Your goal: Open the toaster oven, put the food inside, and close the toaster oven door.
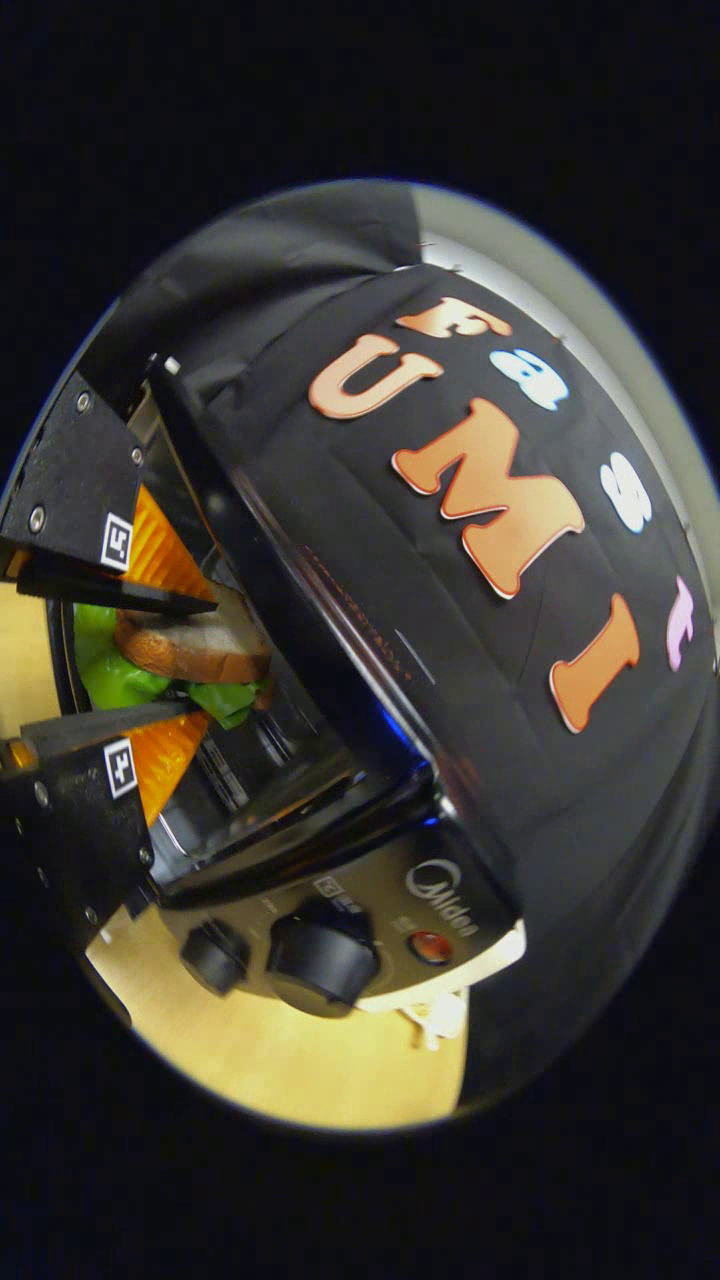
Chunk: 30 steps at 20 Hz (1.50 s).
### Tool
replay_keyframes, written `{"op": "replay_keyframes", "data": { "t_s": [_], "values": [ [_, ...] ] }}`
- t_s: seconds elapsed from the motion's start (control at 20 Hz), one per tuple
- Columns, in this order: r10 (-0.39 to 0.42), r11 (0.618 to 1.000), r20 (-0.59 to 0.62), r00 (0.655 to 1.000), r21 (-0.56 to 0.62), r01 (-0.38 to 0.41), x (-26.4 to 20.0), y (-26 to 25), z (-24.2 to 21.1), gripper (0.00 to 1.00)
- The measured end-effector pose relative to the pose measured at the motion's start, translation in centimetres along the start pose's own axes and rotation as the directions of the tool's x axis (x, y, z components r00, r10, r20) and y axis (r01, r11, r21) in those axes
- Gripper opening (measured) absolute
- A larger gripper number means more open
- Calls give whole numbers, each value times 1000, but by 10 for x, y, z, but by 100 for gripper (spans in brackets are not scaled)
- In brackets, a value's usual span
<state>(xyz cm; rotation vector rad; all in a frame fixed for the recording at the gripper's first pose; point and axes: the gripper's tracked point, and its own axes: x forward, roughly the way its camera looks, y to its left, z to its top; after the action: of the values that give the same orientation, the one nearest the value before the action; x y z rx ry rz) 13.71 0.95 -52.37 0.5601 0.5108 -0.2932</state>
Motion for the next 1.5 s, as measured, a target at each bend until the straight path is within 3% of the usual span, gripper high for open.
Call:
{"op": "replay_keyframes", "data": {
  "t_s": [0.2,0.45,0.6,0.75,1.1,1.5],
  "values": [
    [-36,980,32,999,-193,42,-8,-11,11,68],
    [-2,936,53,999,-351,21,-39,-8,31,79],
    [17,908,-1,1000,-418,-16,-68,-9,27,83],
    [64,888,-76,995,-451,-91,-102,-3,11,89],
    [75,880,-200,977,-447,-160,-163,-20,-33,93],
    [23,870,-356,934,-453,-194,-215,-50,-92,96]
  ]
}}
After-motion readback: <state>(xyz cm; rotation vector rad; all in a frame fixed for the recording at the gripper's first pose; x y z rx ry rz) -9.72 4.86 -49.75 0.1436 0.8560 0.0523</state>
